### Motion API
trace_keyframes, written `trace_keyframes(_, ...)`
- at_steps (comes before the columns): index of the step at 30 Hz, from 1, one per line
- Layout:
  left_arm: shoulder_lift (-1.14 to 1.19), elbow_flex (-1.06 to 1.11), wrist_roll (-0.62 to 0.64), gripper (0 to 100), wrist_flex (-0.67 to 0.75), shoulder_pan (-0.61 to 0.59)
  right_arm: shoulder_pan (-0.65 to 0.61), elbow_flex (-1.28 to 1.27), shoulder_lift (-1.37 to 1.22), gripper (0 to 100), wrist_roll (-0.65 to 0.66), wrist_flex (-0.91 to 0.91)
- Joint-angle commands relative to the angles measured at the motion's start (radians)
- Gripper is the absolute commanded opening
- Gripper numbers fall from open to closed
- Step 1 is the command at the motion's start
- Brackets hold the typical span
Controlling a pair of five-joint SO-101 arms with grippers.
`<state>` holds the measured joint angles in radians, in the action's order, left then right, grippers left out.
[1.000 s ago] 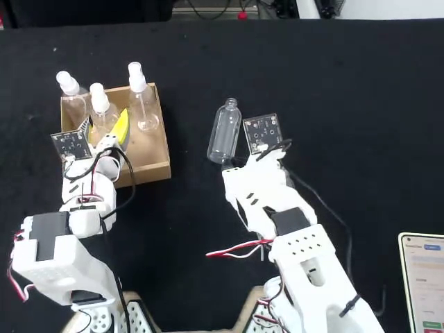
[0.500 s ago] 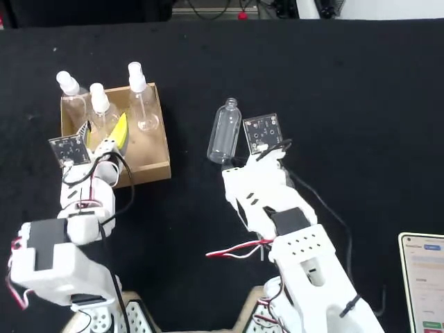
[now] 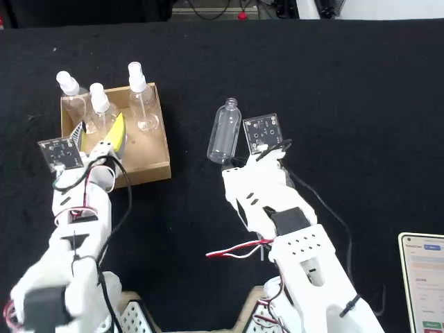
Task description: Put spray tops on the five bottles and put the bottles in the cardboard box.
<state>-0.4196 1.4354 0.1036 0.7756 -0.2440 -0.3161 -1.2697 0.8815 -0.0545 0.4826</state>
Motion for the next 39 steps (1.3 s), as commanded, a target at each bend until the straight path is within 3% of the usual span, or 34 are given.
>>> trace_keyframes(1, -0.207, -0.005, -0.003, 29, -0.210, -0.004, -0.008, 0.005, 0.022, 1.8, 0.009, -0.028)
trace_keyframes(14, -0.704, -0.015, -0.003, 29, -0.770, 0.007, 0.000, 0.007, 0.024, 1.8, 0.009, -0.026)
trace_keyframes(22, -0.841, -0.074, -0.005, 29, -1.059, 0.139, 0.204, 0.114, 0.024, 2.1, 0.002, 0.097)
trace_keyframes(30, -0.775, -0.344, 0.074, 29, -1.358, 0.374, 0.420, 0.153, 0.024, 2.1, -0.163, 0.115)
trace_keyframes(39, -0.451, -0.596, 0.074, 29, -1.513, 0.539, 0.454, 0.170, 0.016, 2.1, -0.172, 0.115)
